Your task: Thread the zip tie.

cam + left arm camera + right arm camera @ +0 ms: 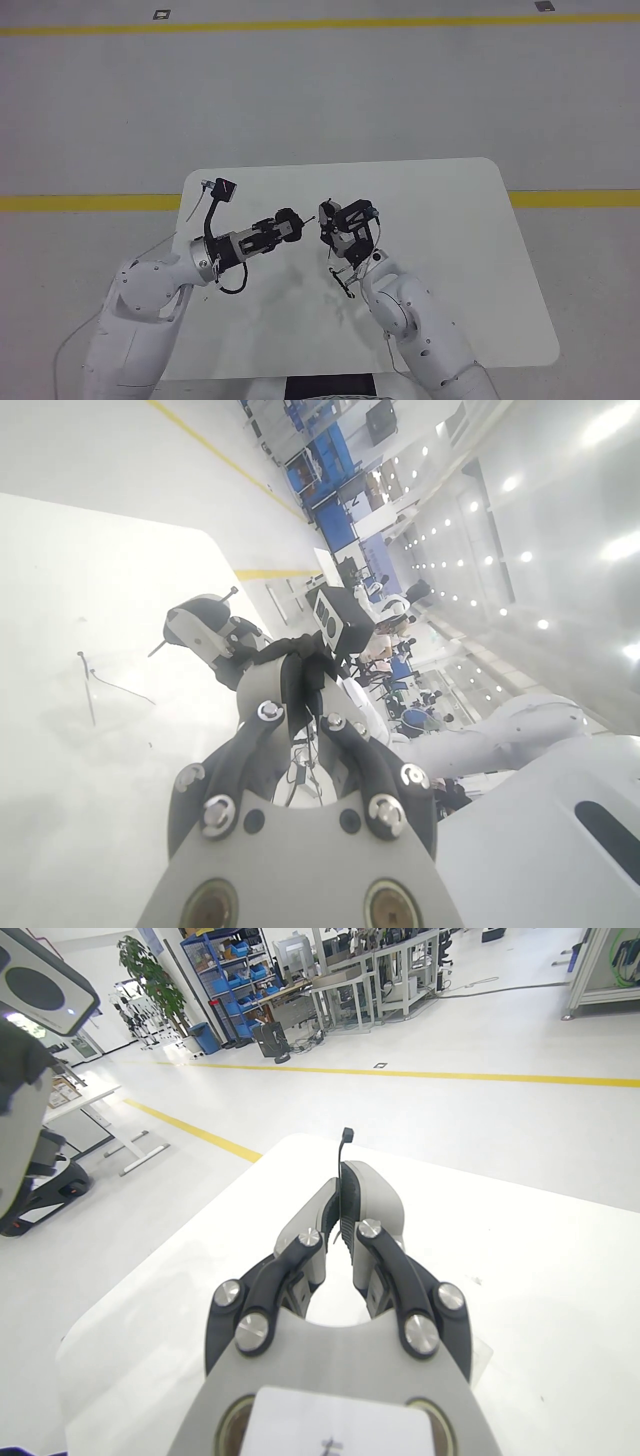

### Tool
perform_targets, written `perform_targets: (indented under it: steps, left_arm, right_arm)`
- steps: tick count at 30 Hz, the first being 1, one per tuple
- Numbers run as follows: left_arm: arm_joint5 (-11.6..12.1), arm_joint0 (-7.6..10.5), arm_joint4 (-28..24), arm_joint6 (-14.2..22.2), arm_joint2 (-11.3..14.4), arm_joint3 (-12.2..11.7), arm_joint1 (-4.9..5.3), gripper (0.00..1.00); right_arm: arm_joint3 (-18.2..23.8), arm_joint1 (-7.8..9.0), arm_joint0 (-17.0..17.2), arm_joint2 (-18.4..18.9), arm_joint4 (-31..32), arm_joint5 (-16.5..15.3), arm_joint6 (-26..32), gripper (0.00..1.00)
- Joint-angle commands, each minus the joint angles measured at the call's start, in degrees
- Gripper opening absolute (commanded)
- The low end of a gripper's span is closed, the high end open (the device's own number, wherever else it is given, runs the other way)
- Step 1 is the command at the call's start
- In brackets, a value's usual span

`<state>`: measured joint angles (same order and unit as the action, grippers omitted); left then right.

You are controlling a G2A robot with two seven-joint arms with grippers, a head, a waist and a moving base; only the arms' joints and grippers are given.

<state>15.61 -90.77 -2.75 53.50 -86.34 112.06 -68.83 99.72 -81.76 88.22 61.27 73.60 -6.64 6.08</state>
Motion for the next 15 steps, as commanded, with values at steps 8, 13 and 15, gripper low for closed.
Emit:
perform_targets:
  steps: [8, 13, 15]
  left_arm:
    - [-0.4, 0.10, 1.2, -2.2, 0.0, -0.2, 0.15, 0.00]
    - [-0.7, -0.33, 2.0, -3.0, -1.4, -1.0, 0.67, 0.00]
    - [-0.5, -0.64, 2.2, -3.0, -1.9, -1.3, 0.91, 0.00]
  right_arm:
    - [0.7, 0.12, -0.2, 0.3, 0.5, -0.2, -0.4, 0.00]
    - [2.6, 0.60, 0.0, 1.3, 4.1, -0.1, -1.1, 0.00]
    - [3.3, 0.74, 0.2, 1.6, 4.8, -0.1, -2.3, 0.00]
